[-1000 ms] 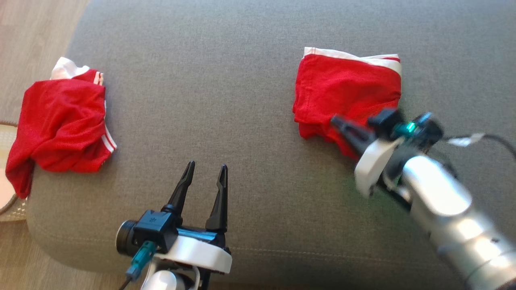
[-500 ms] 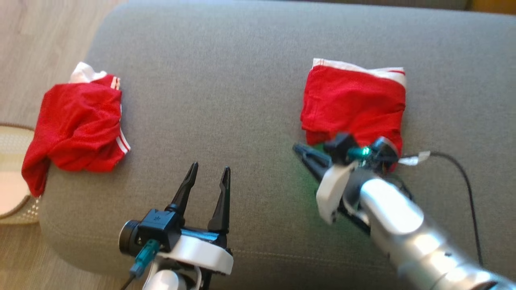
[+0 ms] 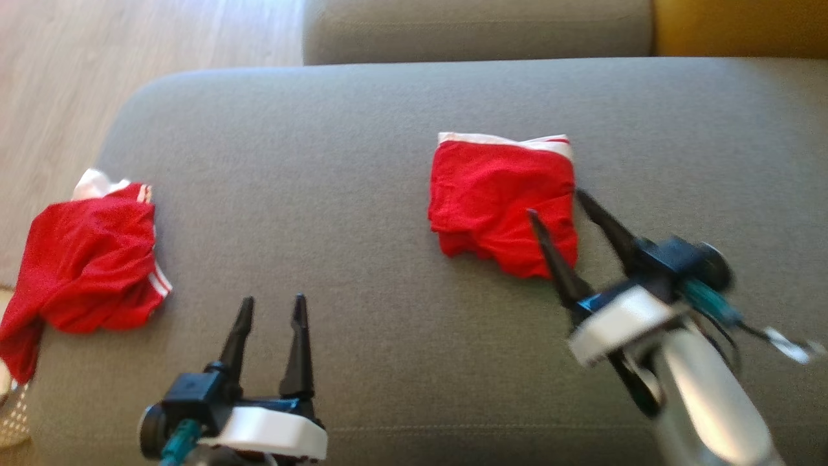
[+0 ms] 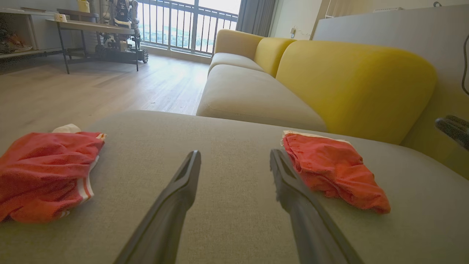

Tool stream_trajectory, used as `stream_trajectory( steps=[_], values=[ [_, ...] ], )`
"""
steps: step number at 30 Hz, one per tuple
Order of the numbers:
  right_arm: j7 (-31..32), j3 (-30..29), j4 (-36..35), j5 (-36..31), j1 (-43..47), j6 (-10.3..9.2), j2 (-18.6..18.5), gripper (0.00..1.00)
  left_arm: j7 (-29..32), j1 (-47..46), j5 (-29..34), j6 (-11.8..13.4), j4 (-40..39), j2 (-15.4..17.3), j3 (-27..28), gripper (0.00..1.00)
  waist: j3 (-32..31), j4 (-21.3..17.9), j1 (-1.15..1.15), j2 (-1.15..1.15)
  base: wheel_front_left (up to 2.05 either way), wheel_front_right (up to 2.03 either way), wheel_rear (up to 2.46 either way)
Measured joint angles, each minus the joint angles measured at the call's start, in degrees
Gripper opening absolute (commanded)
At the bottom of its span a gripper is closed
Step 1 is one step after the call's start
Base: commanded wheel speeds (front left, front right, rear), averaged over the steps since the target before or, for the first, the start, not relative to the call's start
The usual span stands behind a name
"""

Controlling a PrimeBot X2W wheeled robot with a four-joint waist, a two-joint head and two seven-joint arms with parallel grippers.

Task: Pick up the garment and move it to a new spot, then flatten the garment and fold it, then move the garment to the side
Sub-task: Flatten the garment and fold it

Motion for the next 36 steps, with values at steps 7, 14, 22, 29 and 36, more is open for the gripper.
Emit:
stream_trajectory(
  steps=[7,14,22,29,36],
  values=[
    [0.0,-10.7,-10.5,-4.3,13.7,0.0,1.2,1.0,0.0,1.0,0.5,-0.1,-2.3,0.0,3.4,1.0,-2.1,-1.9,0.0,0.0,0.0,0.0,0.0],
    [0.0,-13.4,-14.0,-4.5,19.0,0.0,1.8,1.0,0.0,4.1,1.7,-1.1,-3.6,0.0,6.1,1.0,-3.3,-2.6,0.0,0.0,0.0,0.0,0.0],
    [0.0,-14.4,-15.3,-4.4,21.6,0.0,2.0,1.0,0.0,6.4,5.3,-1.7,-3.1,0.0,7.4,1.0,-4.2,-3.2,0.0,0.0,0.0,0.0,0.0],
    [0.0,-14.4,-15.1,-4.4,22.0,0.0,2.0,1.0,0.0,6.4,6.7,-2.1,-2.2,0.0,7.4,1.0,-4.6,-3.3,0.0,0.0,0.0,0.0,0.0],
    [0.0,-14.5,-14.7,-4.4,22.2,0.0,2.1,1.0,0.0,6.4,7.1,-2.1,-1.6,0.0,7.2,1.0,-4.6,-3.2,0.0,0.0,0.0,0.0,0.0]
  ],
)
